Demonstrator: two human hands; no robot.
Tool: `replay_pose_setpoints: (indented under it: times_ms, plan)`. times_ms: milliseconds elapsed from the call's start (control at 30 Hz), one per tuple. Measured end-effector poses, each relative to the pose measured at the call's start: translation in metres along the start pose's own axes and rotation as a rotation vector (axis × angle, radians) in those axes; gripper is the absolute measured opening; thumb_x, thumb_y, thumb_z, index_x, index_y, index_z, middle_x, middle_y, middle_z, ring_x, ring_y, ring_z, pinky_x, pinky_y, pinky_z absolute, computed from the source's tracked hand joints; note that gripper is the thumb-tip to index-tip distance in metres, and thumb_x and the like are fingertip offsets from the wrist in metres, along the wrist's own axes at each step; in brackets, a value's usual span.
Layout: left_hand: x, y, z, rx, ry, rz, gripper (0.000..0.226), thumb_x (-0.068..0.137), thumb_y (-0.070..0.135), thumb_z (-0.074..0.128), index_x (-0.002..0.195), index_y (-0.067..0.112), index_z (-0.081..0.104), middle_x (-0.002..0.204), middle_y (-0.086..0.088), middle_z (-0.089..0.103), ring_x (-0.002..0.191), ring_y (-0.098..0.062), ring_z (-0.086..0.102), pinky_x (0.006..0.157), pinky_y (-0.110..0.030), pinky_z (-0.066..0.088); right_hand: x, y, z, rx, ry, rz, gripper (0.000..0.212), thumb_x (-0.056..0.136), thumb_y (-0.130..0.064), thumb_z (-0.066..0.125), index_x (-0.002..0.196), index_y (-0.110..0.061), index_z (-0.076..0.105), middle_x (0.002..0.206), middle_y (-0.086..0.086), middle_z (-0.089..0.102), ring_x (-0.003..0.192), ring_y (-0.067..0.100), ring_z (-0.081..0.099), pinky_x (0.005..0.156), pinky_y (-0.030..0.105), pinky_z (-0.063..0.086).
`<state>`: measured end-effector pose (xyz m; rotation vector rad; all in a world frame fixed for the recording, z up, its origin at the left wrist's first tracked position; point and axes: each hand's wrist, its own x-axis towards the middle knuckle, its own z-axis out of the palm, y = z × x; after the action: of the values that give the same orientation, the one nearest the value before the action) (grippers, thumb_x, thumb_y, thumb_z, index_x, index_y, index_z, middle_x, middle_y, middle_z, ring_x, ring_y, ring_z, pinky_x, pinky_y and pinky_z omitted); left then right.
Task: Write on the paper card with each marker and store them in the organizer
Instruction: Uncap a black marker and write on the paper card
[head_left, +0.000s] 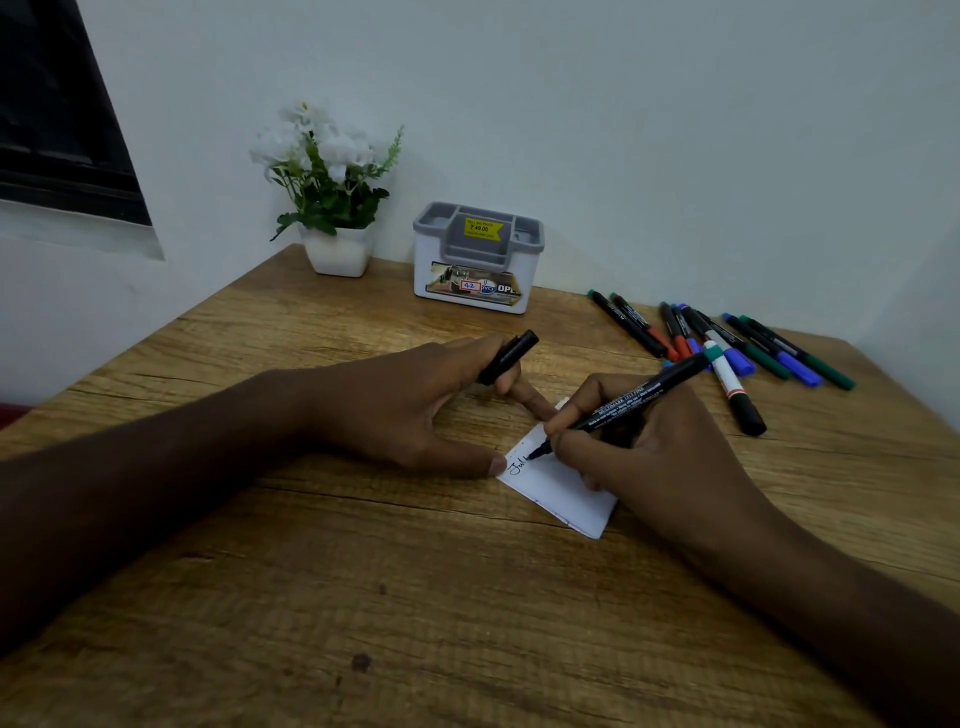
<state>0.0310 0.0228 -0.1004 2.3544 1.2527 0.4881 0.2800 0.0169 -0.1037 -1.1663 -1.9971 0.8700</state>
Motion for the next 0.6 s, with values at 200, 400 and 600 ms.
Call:
replay_pose_setpoints:
  times_ms: [200,400,600]
  plan:
    - [-0.0001,0.0031,-0.0007,-0.016,-0.001,0.015,0.043,0.091,0.039,0.081,0.117,0.026,0.049,0.125,0.045,0.052,0.123,0.014,0.049,0.094,-0.003,0.037,0.0011,0.0019,-0.001,-0.005,0.013,0.003,0.002,0.082,-0.029,0.077,0.083,-0.027,0.079,0.071,-0.014,0.075,0.067,0.003,0.069,0.066,0.028,0.058]
    - [-0.0009,0.0046,-0.0007,-0.009,0.0,0.047,0.044,0.092,0.038,0.08,0.119,0.028,0.049,0.12,0.054,0.048,0.122,0.019,0.047,0.093,0.002,0.034,0.0014,0.0027,-0.0007,0.032,0.033,0.029,0.002,0.082,-0.029,0.078,0.083,-0.027,0.079,0.077,-0.007,0.078,0.068,0.006,0.071,0.068,0.032,0.061]
    - [-0.0005,0.0022,0.0004,-0.006,0.005,0.036,0.043,0.091,0.045,0.079,0.119,0.032,0.048,0.129,0.043,0.051,0.129,0.009,0.048,0.102,-0.009,0.039,0.0013,0.0037,-0.0012,-0.013,0.026,0.013,0.002,0.087,-0.028,0.08,0.087,-0.03,0.079,0.079,-0.007,0.079,0.069,0.006,0.072,0.069,0.034,0.062]
